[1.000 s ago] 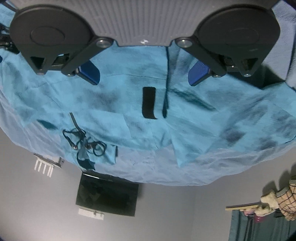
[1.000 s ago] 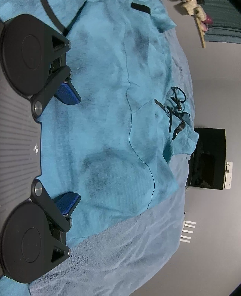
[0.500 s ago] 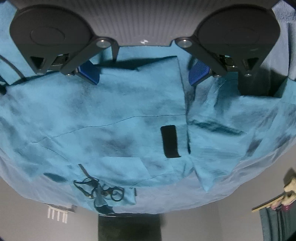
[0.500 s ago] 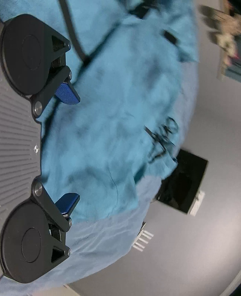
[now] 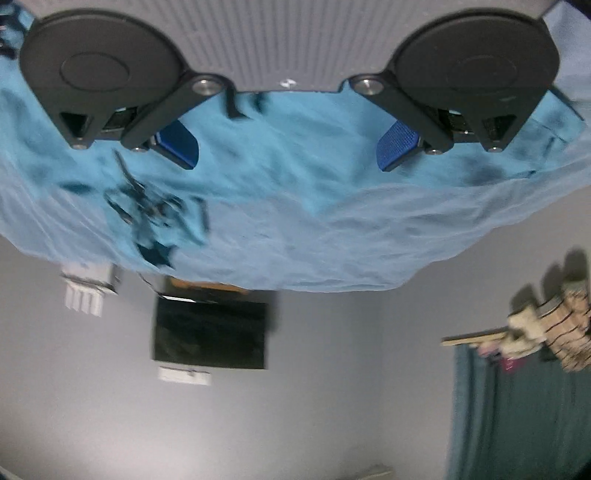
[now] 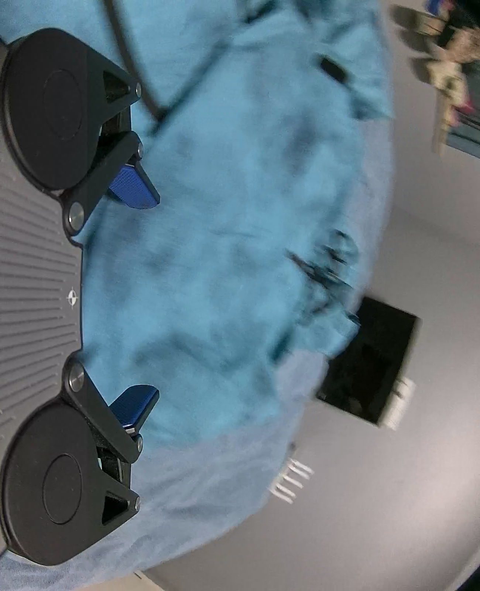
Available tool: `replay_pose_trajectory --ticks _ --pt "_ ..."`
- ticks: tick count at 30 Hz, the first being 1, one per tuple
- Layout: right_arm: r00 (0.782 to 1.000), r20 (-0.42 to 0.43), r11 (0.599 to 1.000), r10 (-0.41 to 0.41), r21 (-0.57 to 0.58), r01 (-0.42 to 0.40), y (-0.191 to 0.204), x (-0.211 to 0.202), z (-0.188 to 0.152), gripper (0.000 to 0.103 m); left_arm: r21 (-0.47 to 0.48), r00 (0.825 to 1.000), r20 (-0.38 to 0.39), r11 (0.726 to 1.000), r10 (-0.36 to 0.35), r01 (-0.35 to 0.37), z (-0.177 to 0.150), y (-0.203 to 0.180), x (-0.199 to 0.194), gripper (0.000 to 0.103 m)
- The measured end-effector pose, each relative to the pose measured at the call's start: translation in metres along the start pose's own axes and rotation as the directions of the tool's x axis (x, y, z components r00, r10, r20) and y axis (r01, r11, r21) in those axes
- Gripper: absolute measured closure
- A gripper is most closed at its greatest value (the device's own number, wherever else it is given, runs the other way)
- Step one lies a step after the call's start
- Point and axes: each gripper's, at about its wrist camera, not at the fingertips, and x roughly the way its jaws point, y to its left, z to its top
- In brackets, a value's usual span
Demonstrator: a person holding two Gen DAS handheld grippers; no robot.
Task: Fold large clothes
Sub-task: 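Grasp the other side of the jacket with the left tool and lift, then fold the held side over the jacket front toward the first fold, open left tool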
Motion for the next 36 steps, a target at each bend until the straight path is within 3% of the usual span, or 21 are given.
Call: replay_pose_trajectory --ticks 3,5,8,11,17,19,23,24,27,28,31,33,36 --pt "0.996 0.086 0.997 0.008 0.071 -0.014 -0.006 -0.011 0.025 0.000 -0.012 0.991 -0.015 0.991 0.130 -0.130 0.004 0.042 0.021 0.000" --pt "0.993 0.111 0.988 0.045 0.144 -0.061 -0.008 -0.010 0.040 0.000 -0.051 0.970 -0.056 0.970 0.237 -0.239 -0.003 0.074 0.041 0.000" --pt "0.984 0.111 0.937 0.138 0.307 -0.166 -0.007 0.000 0.048 0.000 -0.152 0.926 -0.126 0.916 0.355 -0.372 -0.022 0.121 0.065 0.000" --pt "0.977 0.079 0.904 0.196 0.371 -0.211 0.005 0.014 0.039 0.000 -0.202 0.889 -0.217 0.872 0.404 -0.445 -0.034 0.164 0.083 0.000" --pt "0.962 0.005 0.877 0.272 0.409 -0.250 0.020 0.038 0.016 0.000 -0.293 0.844 -0.273 0.796 0.461 -0.529 -0.067 0.220 0.094 0.000" --pt "0.960 0.001 0.859 0.280 0.447 -0.251 0.018 0.042 0.011 0.000 -0.335 0.849 -0.278 0.782 0.450 -0.525 -0.078 0.233 0.097 0.000" --pt "0.954 -0.020 0.830 0.299 0.500 -0.249 0.014 0.051 0.002 0.000 -0.431 0.875 -0.283 0.763 0.392 -0.481 -0.094 0.249 0.098 0.002" --pt "0.952 -0.028 0.827 0.304 0.504 -0.249 0.015 0.052 0.000 0.000 -0.452 0.883 -0.277 0.760 0.379 -0.467 -0.098 0.253 0.100 0.009" --pt "0.950 -0.039 0.833 0.310 0.493 -0.252 0.017 0.055 0.000 0.000 -0.496 0.907 -0.244 0.760 0.343 -0.421 -0.098 0.255 0.096 0.044" --pt "0.950 -0.040 0.838 0.310 0.484 -0.253 0.020 0.055 0.000 0.000 -0.493 0.907 -0.243 0.761 0.344 -0.421 -0.097 0.253 0.095 0.061" --pt "0.951 -0.048 0.854 0.304 0.456 -0.251 0.026 0.054 0.001 0.000 -0.484 0.907 -0.218 0.767 0.361 -0.421 -0.094 0.250 0.087 0.089" --pt "0.953 -0.048 0.862 0.298 0.442 -0.248 0.028 0.053 0.001 0.000 -0.476 0.914 -0.183 0.781 0.363 -0.405 -0.090 0.245 0.082 0.098" --pt "0.956 -0.051 0.873 0.290 0.424 -0.242 0.031 0.053 0.000 0.000 -0.444 0.933 -0.083 0.825 0.351 -0.350 -0.073 0.226 0.068 0.101"
